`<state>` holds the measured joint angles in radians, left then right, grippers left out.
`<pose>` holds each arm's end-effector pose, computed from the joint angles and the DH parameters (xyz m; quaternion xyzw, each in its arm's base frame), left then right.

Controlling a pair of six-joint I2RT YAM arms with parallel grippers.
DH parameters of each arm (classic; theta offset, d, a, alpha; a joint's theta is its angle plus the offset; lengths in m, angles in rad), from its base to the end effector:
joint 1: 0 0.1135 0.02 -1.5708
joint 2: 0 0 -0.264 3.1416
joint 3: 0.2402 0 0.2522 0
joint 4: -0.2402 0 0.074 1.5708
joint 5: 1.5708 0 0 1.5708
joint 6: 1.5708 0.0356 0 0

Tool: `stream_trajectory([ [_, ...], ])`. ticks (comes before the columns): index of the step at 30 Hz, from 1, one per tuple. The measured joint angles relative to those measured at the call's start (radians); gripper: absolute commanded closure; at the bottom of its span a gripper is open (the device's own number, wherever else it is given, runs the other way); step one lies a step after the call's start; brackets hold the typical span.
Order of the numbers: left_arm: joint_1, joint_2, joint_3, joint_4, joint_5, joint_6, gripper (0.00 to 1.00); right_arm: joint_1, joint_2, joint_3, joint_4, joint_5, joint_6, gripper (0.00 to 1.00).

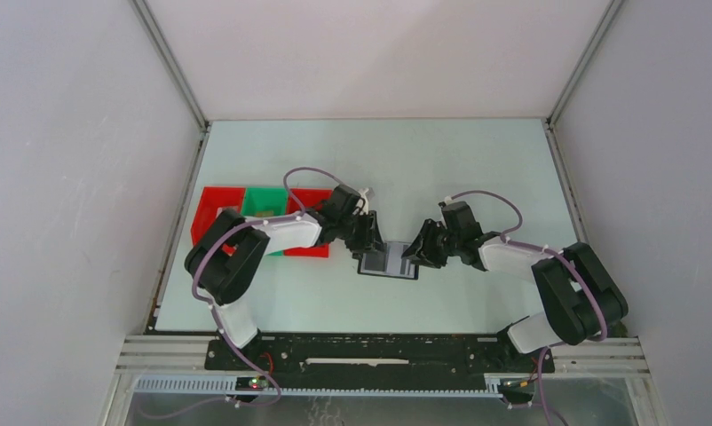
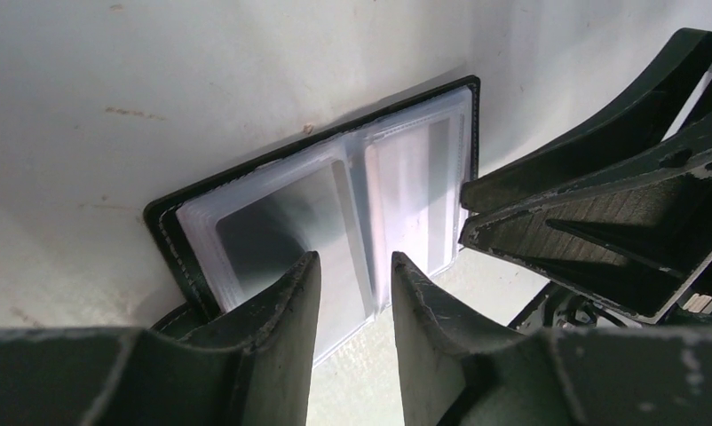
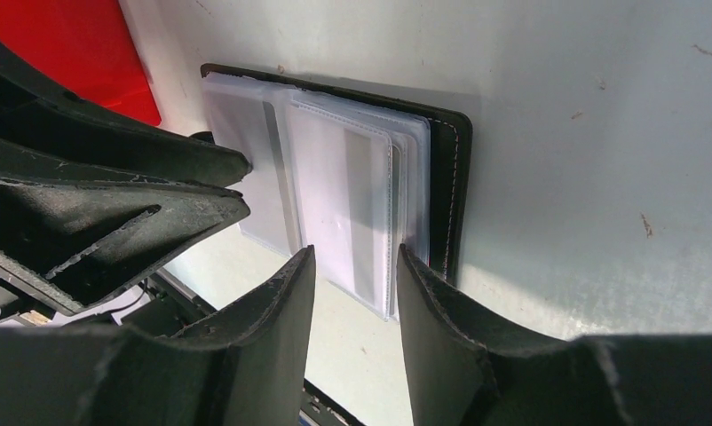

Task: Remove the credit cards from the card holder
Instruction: Remove the credit card from the card holder.

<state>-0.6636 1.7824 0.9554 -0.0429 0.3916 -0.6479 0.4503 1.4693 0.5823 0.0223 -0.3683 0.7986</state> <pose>0.2708 -0.2290 0.1503 0.0740 0.9207 -0.3502 0.1555 0.2322 0.1265 0.1426 0.0975 0.9195 0.3381 0.1753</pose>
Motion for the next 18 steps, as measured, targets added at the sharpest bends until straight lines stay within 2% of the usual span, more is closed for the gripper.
stream_trajectory([
  [8,0.005,-0.064,-0.004,-0.101,-0.117,0.019,0.59,0.001,0.008,0.000,0.014,-0.008,0.000,0.52],
  [18,0.026,-0.062,-0.030,-0.122,-0.135,0.027,0.59,0.003,0.009,0.000,0.021,-0.010,0.000,0.52],
])
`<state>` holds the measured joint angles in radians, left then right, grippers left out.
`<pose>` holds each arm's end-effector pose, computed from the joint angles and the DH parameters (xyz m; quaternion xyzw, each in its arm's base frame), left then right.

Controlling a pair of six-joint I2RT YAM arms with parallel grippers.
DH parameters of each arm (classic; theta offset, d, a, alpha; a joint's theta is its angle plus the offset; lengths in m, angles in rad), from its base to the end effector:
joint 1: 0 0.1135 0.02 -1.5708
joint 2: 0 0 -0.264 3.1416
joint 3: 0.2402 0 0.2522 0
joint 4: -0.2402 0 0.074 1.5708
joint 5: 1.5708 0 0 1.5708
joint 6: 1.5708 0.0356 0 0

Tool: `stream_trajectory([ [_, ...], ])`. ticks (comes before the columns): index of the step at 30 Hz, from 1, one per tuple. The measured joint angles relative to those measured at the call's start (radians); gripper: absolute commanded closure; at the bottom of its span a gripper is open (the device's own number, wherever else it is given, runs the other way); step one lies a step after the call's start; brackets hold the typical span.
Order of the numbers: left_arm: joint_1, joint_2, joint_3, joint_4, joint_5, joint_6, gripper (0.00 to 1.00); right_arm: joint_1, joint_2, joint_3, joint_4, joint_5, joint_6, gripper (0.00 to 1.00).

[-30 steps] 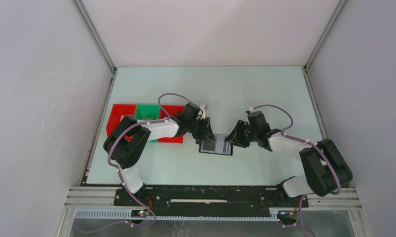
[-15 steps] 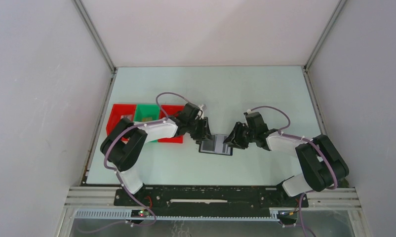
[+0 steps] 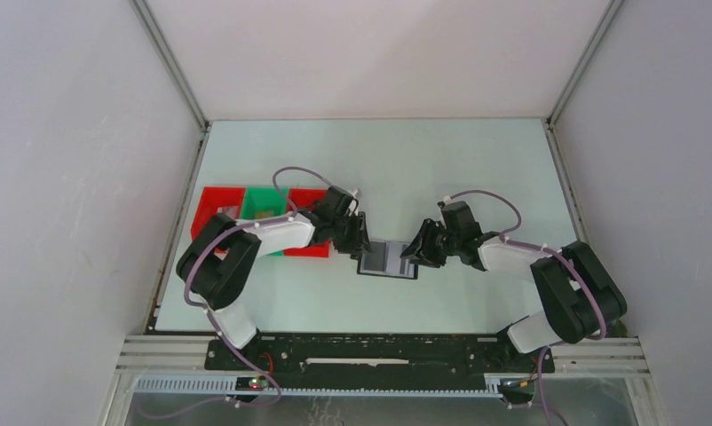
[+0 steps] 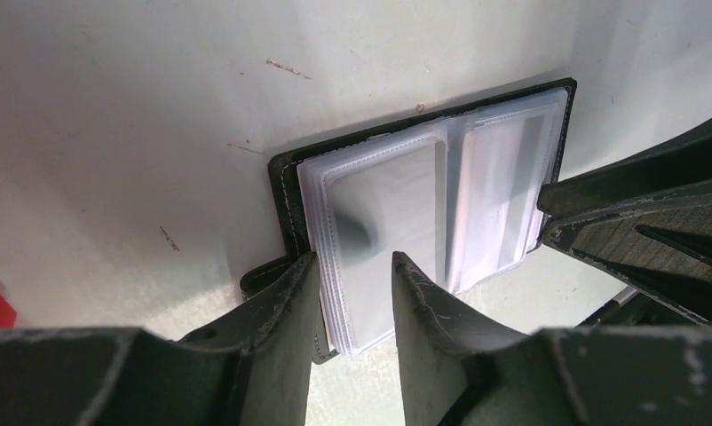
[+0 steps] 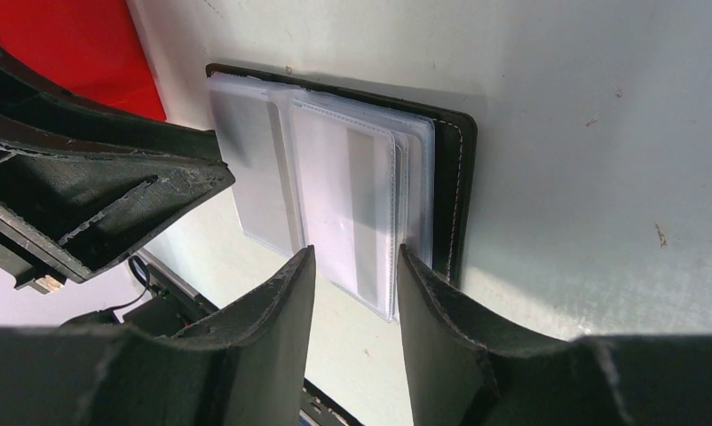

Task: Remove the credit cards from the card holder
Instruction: Remove the credit card from the card holder.

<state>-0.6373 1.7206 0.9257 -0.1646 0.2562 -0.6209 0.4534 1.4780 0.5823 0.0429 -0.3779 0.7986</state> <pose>0.2647 -0.2072 0.1529 0.0462 0.9455 -0.2741 0.1696 0.2333 0.1283 0.1420 0.0929 0.9173 0.3447 0.1766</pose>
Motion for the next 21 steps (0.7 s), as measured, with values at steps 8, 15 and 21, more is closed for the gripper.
stream_trajectory([
  [8,0.008,0.013,0.000,0.016,0.035,0.000,0.59,0.002,0.002,0.000,0.003,-0.013,0.000,0.52],
  [15,0.009,0.018,0.000,0.024,0.045,0.000,0.59,0.011,0.002,0.000,0.003,-0.021,0.000,0.52],
  [21,0.009,0.020,0.000,0.028,0.048,0.000,0.59,0.021,0.002,0.000,0.003,-0.024,0.002,0.52],
])
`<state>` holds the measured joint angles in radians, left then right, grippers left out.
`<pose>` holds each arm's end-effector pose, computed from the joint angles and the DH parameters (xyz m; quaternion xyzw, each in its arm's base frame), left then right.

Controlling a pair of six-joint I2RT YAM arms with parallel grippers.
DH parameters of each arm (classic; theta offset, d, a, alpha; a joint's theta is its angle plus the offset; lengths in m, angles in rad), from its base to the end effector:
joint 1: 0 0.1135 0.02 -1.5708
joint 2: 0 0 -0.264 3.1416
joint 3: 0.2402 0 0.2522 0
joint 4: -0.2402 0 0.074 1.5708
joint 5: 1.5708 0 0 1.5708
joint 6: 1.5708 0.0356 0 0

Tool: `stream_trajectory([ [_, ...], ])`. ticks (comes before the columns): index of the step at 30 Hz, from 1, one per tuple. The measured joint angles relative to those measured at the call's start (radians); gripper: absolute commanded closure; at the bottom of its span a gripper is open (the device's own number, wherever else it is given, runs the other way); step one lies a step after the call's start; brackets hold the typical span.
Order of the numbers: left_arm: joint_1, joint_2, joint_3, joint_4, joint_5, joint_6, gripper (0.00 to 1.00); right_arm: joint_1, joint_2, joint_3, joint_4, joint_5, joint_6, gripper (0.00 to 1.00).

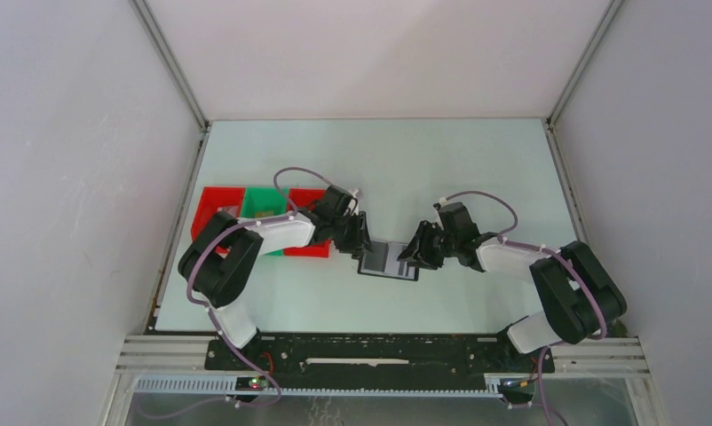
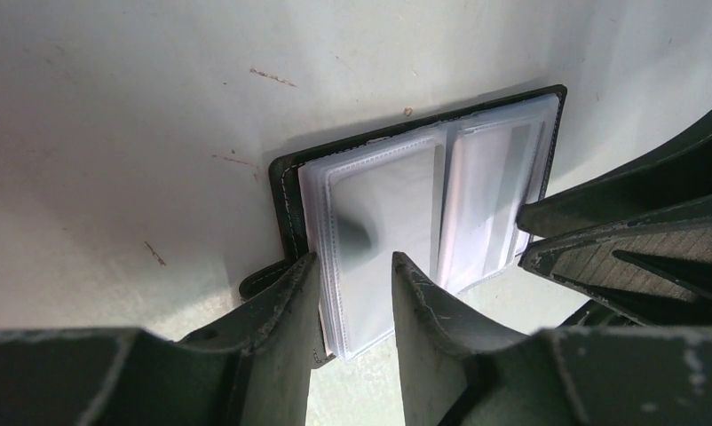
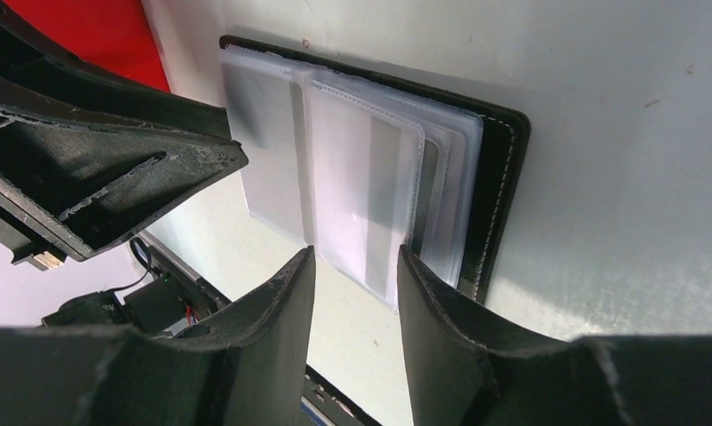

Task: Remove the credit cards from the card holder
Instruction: Remove the credit card from the card holder.

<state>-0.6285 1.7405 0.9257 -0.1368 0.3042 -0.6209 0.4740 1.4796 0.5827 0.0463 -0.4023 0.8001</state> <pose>0.2679 -0.2079 0.1487 0.0497 0.9413 -0.2932 0.1599 0.2304 0.1339 0.1422 0.0794 0.9163 0.3557 0.1663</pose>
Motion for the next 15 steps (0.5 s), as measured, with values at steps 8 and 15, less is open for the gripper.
stream_trajectory([
  [8,-0.001,0.008,0.000,0.020,0.021,0.000,0.59,0.019,-0.014,0.012,0.000,-0.012,0.021,0.52],
  [15,-0.001,0.008,0.000,0.021,0.021,0.000,0.59,0.028,-0.050,0.016,-0.010,0.012,0.033,0.52],
])
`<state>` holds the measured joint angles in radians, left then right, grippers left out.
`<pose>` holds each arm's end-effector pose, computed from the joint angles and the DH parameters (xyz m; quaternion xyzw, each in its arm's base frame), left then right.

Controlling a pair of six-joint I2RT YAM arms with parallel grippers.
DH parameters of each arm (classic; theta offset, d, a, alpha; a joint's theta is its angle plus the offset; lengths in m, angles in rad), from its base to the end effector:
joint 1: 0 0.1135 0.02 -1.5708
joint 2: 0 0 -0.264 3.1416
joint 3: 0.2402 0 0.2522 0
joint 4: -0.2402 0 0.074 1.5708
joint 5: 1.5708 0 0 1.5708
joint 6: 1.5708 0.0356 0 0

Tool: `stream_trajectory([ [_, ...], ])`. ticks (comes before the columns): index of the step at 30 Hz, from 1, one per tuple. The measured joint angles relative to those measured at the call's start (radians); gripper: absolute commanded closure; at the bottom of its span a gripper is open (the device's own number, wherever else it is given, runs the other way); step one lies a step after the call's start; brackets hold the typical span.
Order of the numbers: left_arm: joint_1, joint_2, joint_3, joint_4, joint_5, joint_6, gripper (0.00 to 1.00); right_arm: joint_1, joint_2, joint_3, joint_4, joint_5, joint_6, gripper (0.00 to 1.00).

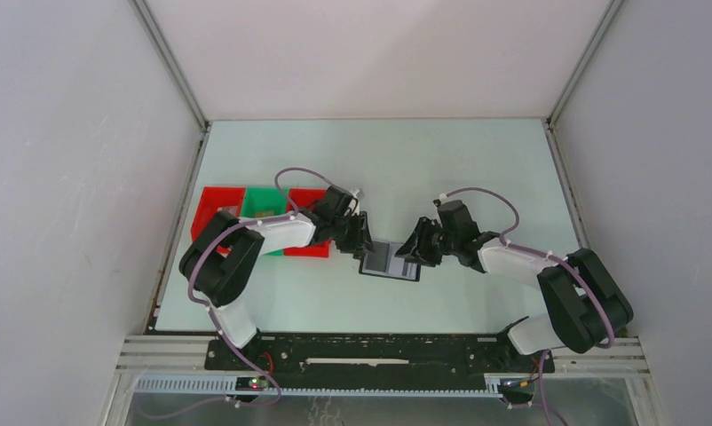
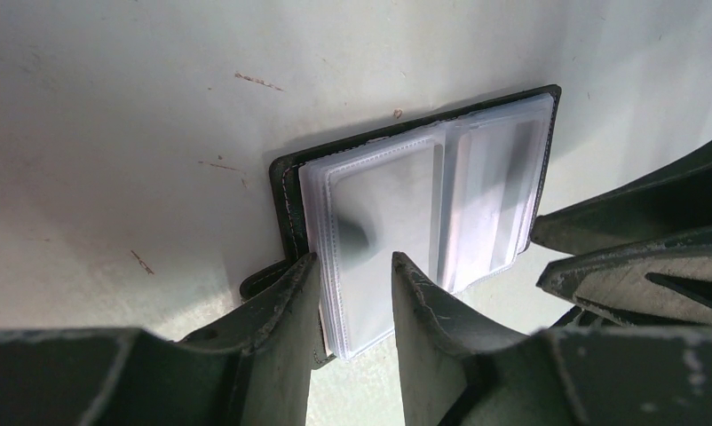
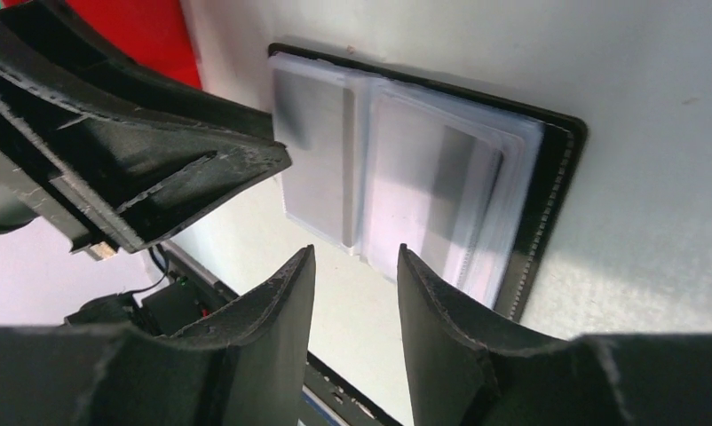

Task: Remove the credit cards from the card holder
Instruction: Remove the credit card from the card holder.

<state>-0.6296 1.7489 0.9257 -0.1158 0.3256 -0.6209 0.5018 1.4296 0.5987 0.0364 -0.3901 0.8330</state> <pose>0.2689 -0.2100 0.1475 0.0544 0.9377 -0.3044 0.1584 0.2278 0.1404 0.1581 0.0773 0.9077 0.3707 0.1806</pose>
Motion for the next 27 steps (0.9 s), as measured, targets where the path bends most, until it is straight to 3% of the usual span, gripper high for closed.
stream_trajectory([
  [11,0.000,0.000,0.000,0.000,0.000,0.000,0.59,0.000,-0.005,0.001,-0.106,0.127,-0.009,0.49],
  [27,0.000,0.001,0.000,0.000,0.001,0.000,0.59,0.000,0.014,0.001,-0.069,0.090,-0.008,0.50],
])
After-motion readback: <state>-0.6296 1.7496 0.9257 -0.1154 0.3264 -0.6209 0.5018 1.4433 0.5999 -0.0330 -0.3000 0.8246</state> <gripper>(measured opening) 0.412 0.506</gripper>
